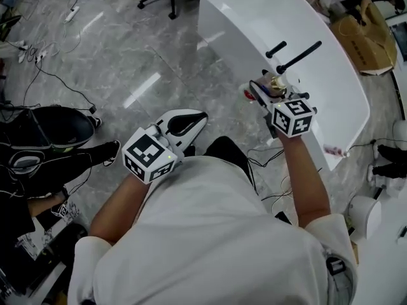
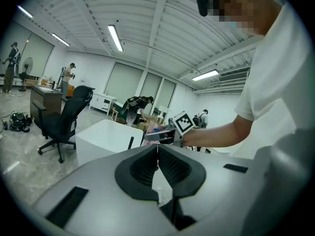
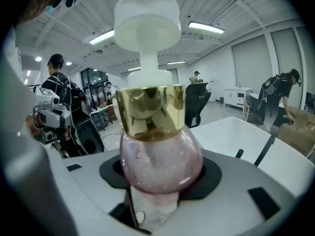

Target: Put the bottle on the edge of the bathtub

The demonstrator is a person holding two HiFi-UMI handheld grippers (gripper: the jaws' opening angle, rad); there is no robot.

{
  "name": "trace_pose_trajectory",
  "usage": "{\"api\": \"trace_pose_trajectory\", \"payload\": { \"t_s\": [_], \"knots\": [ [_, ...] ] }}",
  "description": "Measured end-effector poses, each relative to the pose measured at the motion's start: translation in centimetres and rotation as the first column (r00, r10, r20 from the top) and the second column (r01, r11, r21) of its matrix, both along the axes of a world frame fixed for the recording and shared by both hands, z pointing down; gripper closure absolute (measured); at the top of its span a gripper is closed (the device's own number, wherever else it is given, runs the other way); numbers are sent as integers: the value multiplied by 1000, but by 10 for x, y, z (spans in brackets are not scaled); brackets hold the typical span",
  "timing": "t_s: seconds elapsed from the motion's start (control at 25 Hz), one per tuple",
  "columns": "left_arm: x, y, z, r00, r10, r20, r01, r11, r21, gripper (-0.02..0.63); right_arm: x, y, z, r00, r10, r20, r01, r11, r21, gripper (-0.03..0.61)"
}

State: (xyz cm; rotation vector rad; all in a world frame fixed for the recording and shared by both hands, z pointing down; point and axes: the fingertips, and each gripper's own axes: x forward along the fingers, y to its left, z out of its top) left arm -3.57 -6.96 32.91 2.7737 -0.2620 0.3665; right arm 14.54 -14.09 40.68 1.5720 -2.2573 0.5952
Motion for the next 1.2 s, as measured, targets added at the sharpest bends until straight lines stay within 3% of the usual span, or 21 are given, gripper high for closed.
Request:
{"api": "trace_pose_trajectory", "payload": {
  "t_s": [0.2,0.44,0.6,1.2],
  "knots": [
    [-17,-49,12,999,-35,22,35,999,-14,595,24,-81,4,998,64,-18,-63,997,35,348],
    [-11,-100,18,992,-115,41,117,992,-40,595,70,-173,29,994,113,-1,-113,993,20,348],
    [18,-143,29,981,-184,62,189,979,-79,595,108,-240,58,992,129,-6,-129,992,0,348],
    [119,-247,89,957,-245,153,271,945,-183,595,183,-421,199,990,133,-41,-135,990,-47,348]
  ]
}}
